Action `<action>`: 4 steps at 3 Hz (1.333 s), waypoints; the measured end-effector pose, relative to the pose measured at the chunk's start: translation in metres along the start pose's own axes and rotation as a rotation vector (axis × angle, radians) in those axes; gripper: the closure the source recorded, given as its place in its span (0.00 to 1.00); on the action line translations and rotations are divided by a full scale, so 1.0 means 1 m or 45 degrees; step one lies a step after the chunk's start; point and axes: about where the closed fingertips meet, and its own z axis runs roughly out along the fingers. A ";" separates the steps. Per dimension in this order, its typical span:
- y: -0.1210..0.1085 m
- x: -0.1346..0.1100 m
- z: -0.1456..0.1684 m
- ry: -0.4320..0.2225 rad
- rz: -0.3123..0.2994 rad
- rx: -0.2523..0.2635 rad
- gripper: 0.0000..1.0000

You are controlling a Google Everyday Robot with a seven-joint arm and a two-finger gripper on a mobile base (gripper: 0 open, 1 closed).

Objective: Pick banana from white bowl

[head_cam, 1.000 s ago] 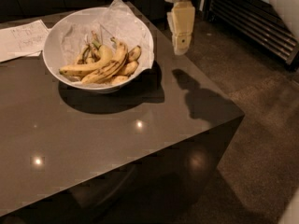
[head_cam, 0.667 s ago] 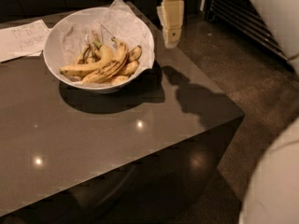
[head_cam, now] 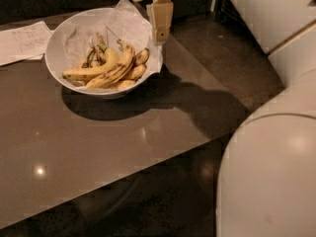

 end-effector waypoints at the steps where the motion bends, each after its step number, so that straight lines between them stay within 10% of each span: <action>1: -0.003 -0.009 0.021 -0.003 -0.013 -0.048 0.33; 4: 0.004 -0.034 0.076 0.017 -0.103 -0.197 0.35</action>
Offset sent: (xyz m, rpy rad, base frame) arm -0.0103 0.0158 -0.0615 -0.1204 0.1973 0.0310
